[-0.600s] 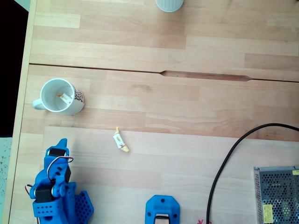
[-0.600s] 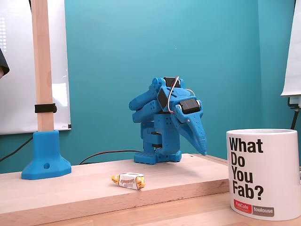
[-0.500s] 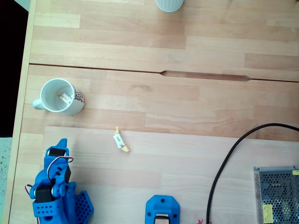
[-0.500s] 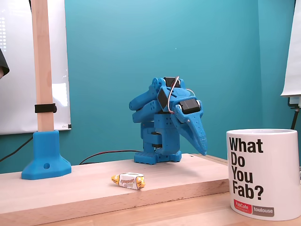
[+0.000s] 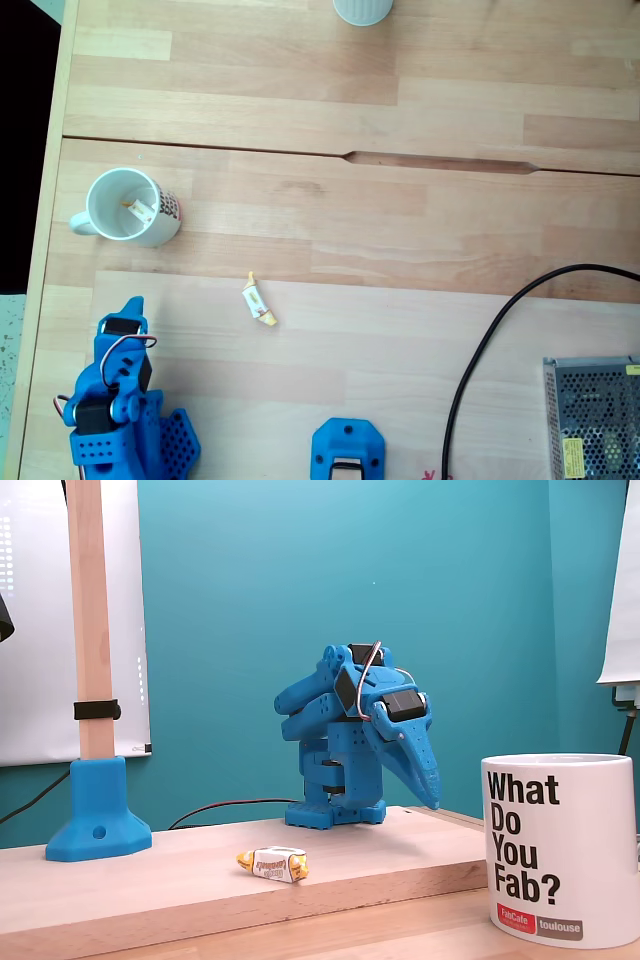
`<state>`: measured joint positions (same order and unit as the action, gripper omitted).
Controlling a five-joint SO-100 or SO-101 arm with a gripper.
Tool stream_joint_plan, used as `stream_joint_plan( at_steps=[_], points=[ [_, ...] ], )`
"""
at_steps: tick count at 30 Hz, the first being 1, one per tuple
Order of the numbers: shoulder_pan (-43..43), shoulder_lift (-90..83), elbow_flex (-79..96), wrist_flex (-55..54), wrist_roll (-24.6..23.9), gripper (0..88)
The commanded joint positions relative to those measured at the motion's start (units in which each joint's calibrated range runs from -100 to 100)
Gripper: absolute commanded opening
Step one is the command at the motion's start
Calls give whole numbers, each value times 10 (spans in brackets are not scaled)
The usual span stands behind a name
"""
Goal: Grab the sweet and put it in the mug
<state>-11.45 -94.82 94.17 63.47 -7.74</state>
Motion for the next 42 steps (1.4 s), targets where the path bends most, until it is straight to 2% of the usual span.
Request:
stream_joint_plan(
  at_steps=[1, 14, 27, 36, 42],
  points=[
    [5, -4, -54, -6, 2, 30],
    [6, -4, -105, -6, 2, 30],
    [6, -3, -258, 4, 3, 31],
    [16, 0, -278, 41, 61, 32],
    [72, 2, -291, 90, 68, 32]
  ],
)
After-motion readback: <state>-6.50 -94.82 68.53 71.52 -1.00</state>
